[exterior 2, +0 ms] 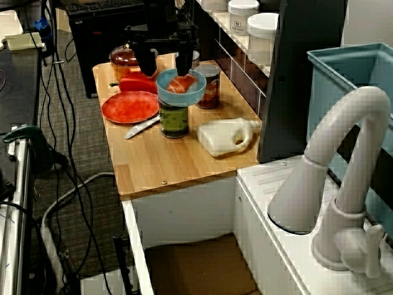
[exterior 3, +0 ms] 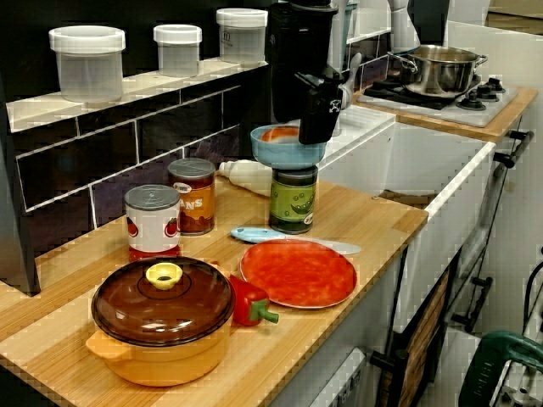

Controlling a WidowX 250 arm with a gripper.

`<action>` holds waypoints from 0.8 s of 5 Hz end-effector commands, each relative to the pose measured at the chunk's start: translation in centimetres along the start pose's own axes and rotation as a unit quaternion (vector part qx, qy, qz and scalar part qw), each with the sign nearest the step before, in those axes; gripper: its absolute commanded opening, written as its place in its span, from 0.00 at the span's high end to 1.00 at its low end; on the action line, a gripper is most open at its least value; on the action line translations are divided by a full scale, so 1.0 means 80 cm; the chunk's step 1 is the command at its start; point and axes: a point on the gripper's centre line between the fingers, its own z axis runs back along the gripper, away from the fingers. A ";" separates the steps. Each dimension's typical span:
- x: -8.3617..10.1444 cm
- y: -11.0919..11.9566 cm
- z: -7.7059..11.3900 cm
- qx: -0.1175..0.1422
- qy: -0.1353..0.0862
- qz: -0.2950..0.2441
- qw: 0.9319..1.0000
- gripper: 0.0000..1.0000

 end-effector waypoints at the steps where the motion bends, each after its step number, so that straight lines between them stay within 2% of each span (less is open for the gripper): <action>1: 0.008 0.001 0.032 -0.024 -0.006 0.002 1.000 0.00; 3: 0.013 0.004 0.037 -0.021 0.025 0.019 0.999 0.00; 4: 0.013 0.006 0.044 -0.025 0.028 0.015 0.999 0.00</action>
